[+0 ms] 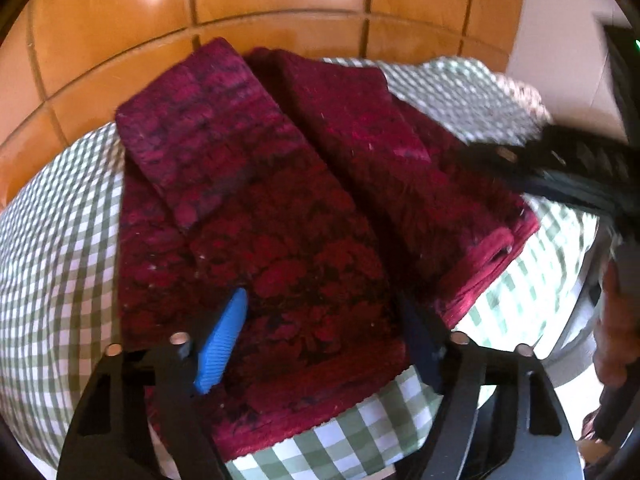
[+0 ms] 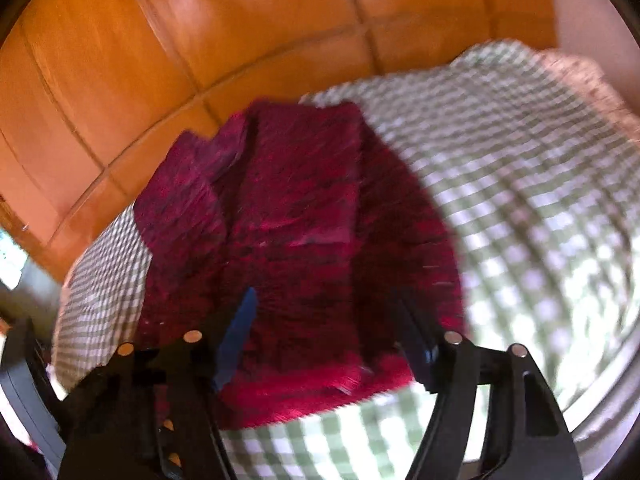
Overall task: Fold small clothes
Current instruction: 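Grasp the top's folded layers with both grippers and lift them to unfold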
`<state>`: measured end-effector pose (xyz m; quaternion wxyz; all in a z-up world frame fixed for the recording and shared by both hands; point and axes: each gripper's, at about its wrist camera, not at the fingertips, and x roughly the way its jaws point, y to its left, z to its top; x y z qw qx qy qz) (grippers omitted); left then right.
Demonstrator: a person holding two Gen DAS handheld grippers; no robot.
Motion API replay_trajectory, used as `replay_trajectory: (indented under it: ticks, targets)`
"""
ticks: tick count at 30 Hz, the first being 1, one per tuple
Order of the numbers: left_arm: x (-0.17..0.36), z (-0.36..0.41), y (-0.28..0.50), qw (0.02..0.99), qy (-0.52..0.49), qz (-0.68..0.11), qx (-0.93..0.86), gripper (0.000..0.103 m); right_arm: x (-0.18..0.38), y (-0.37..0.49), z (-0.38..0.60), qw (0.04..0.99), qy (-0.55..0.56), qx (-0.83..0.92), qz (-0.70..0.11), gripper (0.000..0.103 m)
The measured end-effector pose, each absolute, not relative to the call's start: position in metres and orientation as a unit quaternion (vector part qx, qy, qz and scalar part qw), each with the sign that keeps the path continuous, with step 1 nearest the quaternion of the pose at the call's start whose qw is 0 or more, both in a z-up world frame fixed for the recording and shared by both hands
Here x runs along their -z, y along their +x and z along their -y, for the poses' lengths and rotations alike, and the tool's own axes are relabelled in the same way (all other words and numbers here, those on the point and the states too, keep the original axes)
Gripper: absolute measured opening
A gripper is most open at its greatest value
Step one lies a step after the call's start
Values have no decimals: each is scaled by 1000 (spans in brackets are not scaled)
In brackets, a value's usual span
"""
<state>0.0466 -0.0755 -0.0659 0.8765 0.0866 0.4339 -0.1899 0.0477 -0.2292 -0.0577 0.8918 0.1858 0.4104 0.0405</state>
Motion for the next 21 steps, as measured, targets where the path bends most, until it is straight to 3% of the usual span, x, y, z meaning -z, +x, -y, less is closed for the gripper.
replay_trajectory:
  ticks: [1, 4, 5, 7, 8, 10, 21]
  targets:
    - [68, 77, 47, 876, 88, -433, 193, 65, 61, 57, 223, 892, 174, -39, -415, 67]
    - [67, 71, 48, 878, 64, -428, 205, 34, 81, 88, 204, 879, 137, -47, -455, 66]
    - [66, 67, 49, 878, 54, -427, 210, 29, 86, 94, 200, 875, 125, -46, -465, 64]
    - [62, 56, 50, 876, 28, -427, 220, 21, 88, 97, 185, 879, 78, -64, -466, 35]
    - [59, 50, 52, 873, 10, -431, 228, 21, 85, 95, 178, 883, 50, -67, -463, 29]
    - [50, 26, 57, 861, -64, -439, 250, 19, 79, 88, 167, 888, -11, -65, -454, 0]
    - [-13, -90, 74, 893, -192, -365, 180, 16, 42, 71, 197, 913, -57, -34, -402, 0]
